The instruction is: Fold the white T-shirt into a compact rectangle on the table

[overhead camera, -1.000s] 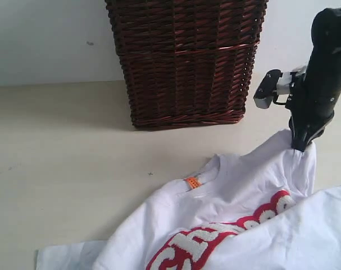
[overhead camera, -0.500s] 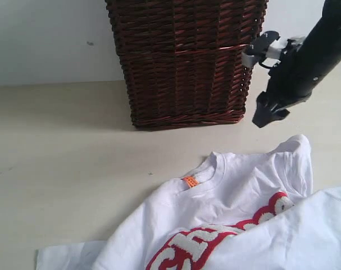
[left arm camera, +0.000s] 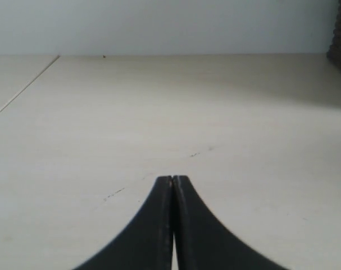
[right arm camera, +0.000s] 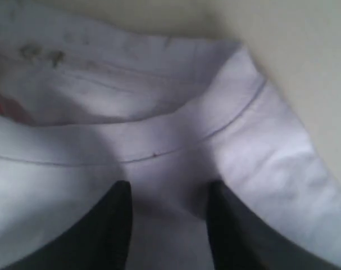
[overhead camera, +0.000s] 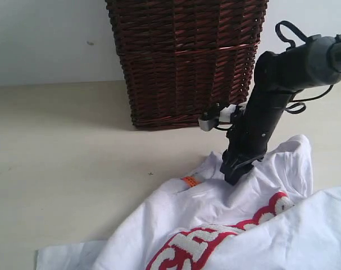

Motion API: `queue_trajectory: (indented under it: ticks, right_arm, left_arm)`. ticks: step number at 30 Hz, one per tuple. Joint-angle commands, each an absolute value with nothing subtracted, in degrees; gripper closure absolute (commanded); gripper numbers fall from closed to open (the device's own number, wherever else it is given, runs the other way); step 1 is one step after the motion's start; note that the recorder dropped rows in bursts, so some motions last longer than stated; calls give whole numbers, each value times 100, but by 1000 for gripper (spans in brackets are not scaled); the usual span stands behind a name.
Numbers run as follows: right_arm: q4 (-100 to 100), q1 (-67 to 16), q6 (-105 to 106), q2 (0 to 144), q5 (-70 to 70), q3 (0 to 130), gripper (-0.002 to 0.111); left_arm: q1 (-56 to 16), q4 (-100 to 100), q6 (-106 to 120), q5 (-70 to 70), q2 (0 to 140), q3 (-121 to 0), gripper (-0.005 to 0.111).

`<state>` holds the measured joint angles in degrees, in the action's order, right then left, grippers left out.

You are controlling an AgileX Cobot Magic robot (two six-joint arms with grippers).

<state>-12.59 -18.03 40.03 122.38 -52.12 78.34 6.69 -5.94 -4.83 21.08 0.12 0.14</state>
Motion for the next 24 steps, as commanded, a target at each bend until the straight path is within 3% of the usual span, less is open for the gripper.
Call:
queue_trajectory:
  ticks: [1,4,15,24]
  right_arm:
    - [-1237,-2073,3989,12462,-5019,7809,92]
    - [-1577,-2388,4336,12462,-4789,7820,108]
    - [-3841,-3758,6719,12142,-4500,8336,108]
    - [-4442,-4260,7013,11959,-2555,8672,108]
  left_arm:
    - [687,-568,-475,2070,0,0,107]
    - [687,-568,-475,2070,0,0,107]
    - [687,-568,-475,2070,0,0,107]
    - [687,-568,-475,2070,0,0,107]
